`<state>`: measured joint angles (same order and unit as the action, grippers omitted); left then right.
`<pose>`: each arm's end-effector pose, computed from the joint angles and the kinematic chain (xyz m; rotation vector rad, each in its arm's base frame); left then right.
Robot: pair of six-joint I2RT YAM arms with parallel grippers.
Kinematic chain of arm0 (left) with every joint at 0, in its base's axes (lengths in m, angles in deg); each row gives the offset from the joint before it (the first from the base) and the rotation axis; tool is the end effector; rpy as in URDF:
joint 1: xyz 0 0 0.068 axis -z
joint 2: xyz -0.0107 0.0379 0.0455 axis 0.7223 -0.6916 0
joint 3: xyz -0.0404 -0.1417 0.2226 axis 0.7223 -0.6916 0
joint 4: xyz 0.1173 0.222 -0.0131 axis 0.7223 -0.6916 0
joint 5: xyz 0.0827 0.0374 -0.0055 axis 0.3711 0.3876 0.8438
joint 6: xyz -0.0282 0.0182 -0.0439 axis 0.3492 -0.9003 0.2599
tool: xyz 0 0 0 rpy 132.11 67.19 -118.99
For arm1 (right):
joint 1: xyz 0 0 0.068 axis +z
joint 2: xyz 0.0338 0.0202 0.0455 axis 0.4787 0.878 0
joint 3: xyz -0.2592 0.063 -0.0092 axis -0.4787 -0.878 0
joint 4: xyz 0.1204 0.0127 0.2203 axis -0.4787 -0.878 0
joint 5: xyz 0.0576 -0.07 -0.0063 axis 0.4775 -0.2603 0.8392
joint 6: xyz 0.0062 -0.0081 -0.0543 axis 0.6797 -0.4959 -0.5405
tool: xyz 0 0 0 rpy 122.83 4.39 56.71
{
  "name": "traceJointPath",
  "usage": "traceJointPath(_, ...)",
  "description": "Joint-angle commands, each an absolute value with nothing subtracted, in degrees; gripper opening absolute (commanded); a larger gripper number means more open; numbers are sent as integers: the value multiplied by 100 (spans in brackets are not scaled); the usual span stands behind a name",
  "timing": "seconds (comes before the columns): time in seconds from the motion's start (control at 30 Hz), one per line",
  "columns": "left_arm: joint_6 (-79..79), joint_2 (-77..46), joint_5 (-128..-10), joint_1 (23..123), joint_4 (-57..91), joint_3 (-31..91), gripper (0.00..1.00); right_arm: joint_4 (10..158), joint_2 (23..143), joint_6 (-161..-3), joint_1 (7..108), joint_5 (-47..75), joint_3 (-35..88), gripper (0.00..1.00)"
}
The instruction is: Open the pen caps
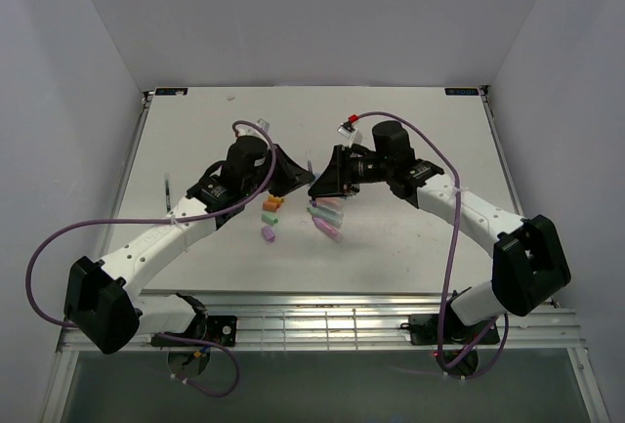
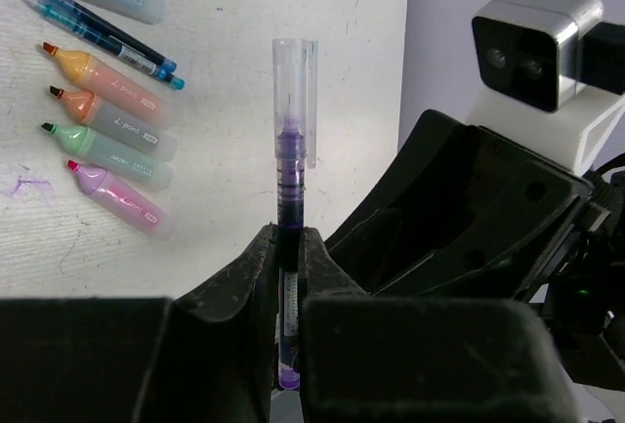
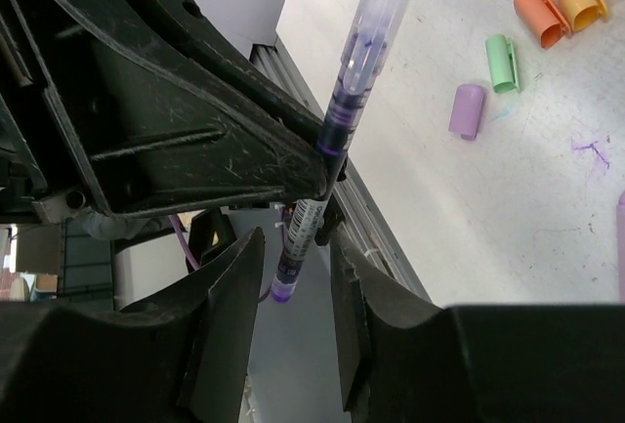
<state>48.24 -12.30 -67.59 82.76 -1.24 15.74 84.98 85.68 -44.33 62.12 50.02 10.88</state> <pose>0.2211 -0.1689 0.3041 -0.3948 2.2722 -1.0758 0.2552 0.2003 0.2922 -0.3652 2.2011 1.5741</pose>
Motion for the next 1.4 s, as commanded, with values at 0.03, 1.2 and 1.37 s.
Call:
traceJointPath(0.03,4976,-1206,-6656,8298,46,1812,0,8847,8598,-4377,6270,5097,1007,39)
traceJointPath(1.2,4404,-1531,-6279,8299,38,2295,36,8486,7816,-4395,6279,5729,436,8)
traceJointPath(1.37,4414,-1470,-6252,8298,143,2251,40,8504,7772,-4325,6287,5808,287,8)
